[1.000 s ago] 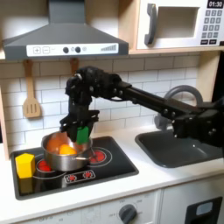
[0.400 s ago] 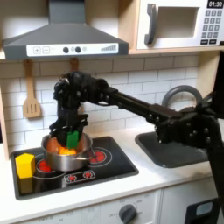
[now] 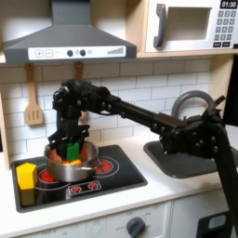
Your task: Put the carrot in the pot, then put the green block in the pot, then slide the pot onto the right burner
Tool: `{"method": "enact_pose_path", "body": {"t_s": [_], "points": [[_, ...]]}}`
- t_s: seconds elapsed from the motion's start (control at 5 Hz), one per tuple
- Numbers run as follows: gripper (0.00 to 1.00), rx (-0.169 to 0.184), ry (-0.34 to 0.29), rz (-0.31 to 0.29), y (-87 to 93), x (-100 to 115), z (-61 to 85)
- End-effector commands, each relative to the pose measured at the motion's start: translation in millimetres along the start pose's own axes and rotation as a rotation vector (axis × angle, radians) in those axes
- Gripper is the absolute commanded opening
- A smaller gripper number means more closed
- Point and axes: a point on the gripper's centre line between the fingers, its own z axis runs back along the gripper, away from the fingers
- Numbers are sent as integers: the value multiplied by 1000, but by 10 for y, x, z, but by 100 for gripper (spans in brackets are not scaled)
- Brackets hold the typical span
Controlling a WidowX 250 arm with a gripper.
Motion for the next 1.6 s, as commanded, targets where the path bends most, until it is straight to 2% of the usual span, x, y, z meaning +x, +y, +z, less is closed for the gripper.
{"method": "enact_pose_path", "body": {"t_s": [0.0, 0.2, 0.6, 0.8, 1.2, 1.4], "points": [[0, 6, 9, 4, 86, 31, -27], [0, 7, -2, 14, 146, 57, 14], [0, 13, 6, 13, 161, 36, -1], [100, 4, 14, -2, 117, 44, 3], [100, 6, 17, -10, 111, 14, 8], [100, -14, 3, -22, 53, 25, 62]]}}
